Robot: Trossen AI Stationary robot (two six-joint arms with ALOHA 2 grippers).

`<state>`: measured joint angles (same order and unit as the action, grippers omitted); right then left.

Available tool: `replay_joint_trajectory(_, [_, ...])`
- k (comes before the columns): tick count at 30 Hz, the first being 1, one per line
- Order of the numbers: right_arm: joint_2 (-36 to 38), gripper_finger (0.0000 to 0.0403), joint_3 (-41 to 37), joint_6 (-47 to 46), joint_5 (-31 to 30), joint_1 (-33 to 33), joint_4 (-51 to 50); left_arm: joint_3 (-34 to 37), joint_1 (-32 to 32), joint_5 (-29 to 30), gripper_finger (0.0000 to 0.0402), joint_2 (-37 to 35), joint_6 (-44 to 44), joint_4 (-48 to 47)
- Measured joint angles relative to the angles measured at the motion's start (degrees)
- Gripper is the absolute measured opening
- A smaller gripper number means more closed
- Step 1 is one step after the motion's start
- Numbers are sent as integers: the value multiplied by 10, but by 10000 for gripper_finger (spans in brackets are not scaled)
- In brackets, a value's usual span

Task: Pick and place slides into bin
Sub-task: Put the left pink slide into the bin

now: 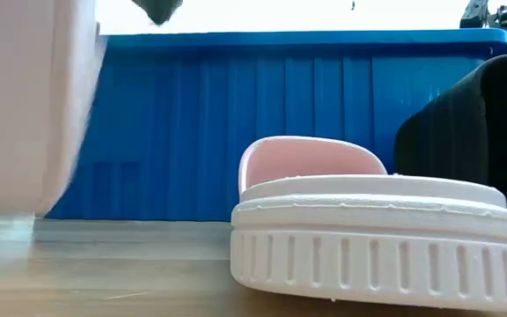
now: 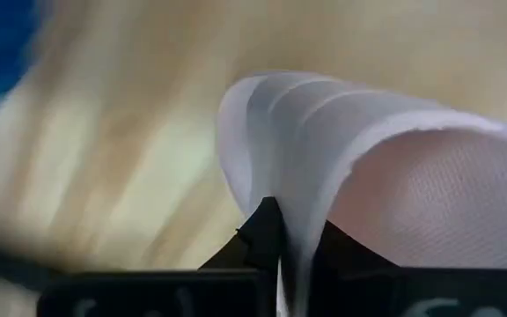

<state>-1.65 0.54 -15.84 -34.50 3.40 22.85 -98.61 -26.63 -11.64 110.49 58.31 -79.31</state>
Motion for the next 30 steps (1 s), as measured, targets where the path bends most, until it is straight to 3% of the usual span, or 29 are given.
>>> replay_joint_trajectory(5, [0,9,0,0,0,0,-3,-18,24,7,1,-104,-50,165])
replay_joint_trajectory(8, [0,9,0,0,0,0,-5,-19,52,61,1,-156,-79,288])
replay_joint_trajectory(13, [0,9,0,-2,0,0,-18,-24,101,286,0,-222,-264,440])
replay_joint_trajectory(17, [0,9,0,-2,0,0,-25,-27,151,504,0,-235,-442,426])
replay_joint_trajectory(19, [0,9,0,-2,0,0,-25,-20,186,576,0,-234,-494,411])
replay_joint_trajectory(25, [0,9,0,-10,0,0,-25,0,312,587,0,-189,-557,354])
replay_joint_trajectory(30, [0,9,0,-40,0,0,-25,21,372,585,0,-130,-616,359])
